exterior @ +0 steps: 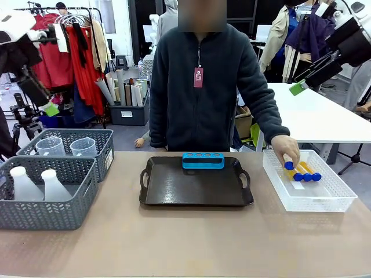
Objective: Prepare the laboratory tools.
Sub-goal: Pick up one Large Measuring Cup and place it on the Handle tray.
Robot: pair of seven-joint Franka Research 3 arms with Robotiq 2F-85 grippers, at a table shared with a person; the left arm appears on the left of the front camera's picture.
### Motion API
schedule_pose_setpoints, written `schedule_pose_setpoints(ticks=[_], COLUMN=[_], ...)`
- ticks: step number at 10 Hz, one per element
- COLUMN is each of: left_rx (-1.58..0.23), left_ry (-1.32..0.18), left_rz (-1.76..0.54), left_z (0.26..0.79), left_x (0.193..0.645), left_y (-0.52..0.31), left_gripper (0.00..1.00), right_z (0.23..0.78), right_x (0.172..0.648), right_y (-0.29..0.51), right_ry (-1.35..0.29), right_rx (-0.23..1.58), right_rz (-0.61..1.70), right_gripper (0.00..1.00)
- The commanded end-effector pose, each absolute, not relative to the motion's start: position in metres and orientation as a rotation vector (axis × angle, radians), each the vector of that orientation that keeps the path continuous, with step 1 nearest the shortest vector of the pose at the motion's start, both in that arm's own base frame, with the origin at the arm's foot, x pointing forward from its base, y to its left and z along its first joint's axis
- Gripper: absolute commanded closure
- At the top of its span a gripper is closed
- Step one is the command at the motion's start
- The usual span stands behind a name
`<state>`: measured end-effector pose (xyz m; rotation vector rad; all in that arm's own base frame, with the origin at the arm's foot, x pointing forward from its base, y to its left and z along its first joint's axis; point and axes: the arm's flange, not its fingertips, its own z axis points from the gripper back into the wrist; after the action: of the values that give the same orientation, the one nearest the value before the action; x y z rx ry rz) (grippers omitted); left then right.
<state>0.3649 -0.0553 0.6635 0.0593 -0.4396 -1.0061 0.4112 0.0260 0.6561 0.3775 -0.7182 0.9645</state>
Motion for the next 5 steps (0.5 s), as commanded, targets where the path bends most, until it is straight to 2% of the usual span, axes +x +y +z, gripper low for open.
schedule_pose_setpoints(ticks=[1, 4, 5], left_rx=[0.072, 0.031, 0.002], left_ry=[-0.362, -0.280, -0.318], left_rz=[-0.928, -0.805, -0.840], left_z=[0.659, 0.632, 0.635], left_x=[0.358, 0.369, 0.368], left_y=[-0.047, -0.027, -0.029], left_gripper=[0.00, 0.00, 0.00], right_z=[0.657, 0.657, 0.657], right_x=[0.412, 0.412, 0.412], right_y=[0.027, 0.027, 0.027], right_ry=[-0.730, -0.730, -0.730], right_rx=[0.396, 0.396, 0.396], right_rz=[0.969, 0.969, 0.969], right_gripper=[0.00, 0.00, 0.00])
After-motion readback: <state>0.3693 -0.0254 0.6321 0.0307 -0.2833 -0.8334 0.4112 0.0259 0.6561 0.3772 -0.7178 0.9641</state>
